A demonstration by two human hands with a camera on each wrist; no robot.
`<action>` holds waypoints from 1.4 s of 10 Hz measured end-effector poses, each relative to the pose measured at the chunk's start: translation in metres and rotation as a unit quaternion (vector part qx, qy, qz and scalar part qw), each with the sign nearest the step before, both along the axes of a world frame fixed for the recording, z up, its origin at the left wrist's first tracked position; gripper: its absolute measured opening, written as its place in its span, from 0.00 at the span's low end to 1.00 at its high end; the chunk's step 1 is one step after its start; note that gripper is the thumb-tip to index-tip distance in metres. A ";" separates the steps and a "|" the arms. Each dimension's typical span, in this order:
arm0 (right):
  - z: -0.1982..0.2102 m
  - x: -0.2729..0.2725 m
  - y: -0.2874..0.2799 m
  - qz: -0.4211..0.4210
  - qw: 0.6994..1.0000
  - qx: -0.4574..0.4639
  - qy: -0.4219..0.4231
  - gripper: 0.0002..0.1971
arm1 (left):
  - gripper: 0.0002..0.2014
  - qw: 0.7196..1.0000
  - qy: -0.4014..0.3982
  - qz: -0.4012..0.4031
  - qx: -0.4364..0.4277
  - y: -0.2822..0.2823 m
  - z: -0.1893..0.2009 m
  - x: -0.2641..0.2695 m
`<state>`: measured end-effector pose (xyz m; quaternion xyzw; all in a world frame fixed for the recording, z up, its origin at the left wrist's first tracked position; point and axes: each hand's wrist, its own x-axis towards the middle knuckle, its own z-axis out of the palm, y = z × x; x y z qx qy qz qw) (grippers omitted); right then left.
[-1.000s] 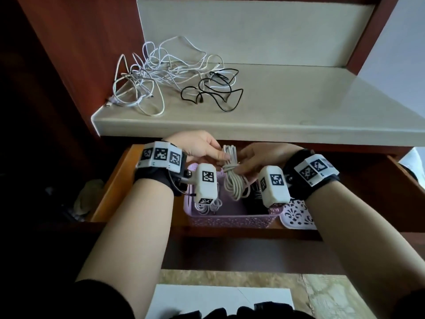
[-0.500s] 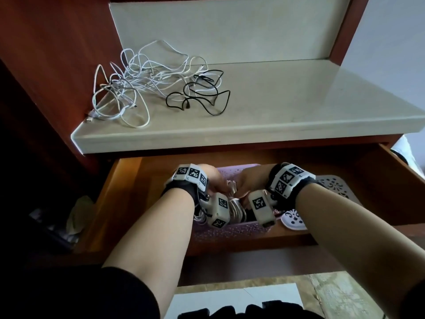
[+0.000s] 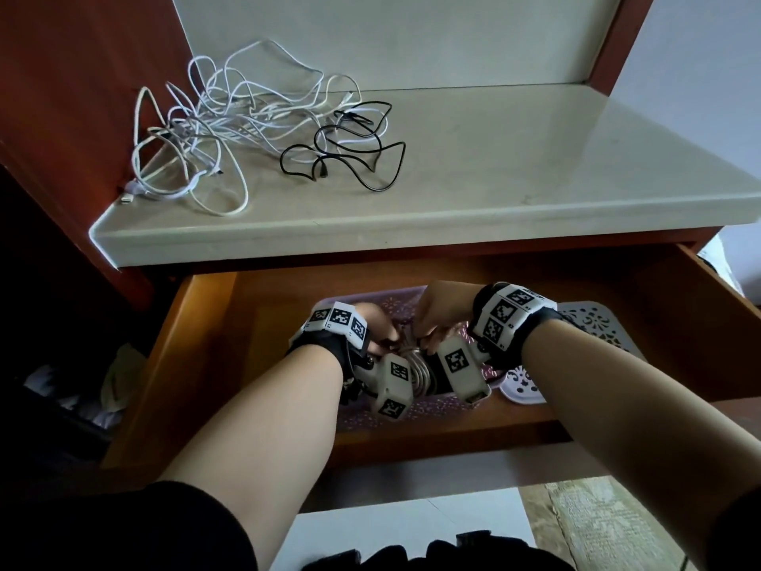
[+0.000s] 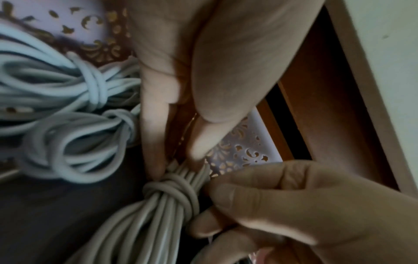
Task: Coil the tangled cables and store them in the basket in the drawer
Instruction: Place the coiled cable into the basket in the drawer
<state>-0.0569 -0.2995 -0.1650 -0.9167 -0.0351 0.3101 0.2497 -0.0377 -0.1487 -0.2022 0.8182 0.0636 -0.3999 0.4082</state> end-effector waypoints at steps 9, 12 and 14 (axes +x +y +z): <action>0.146 0.030 0.021 0.061 0.965 0.221 -0.128 0.07 | 0.12 0.982 -0.174 -0.054 0.050 0.068 0.163 0.015; 0.169 0.081 0.046 -0.001 0.955 0.135 -0.266 0.04 | 0.08 0.922 -0.372 0.094 0.043 0.092 0.201 0.053; 0.159 0.103 0.066 -0.002 0.969 0.111 -0.223 0.21 | 0.14 0.879 -0.446 0.020 0.166 0.084 0.193 0.088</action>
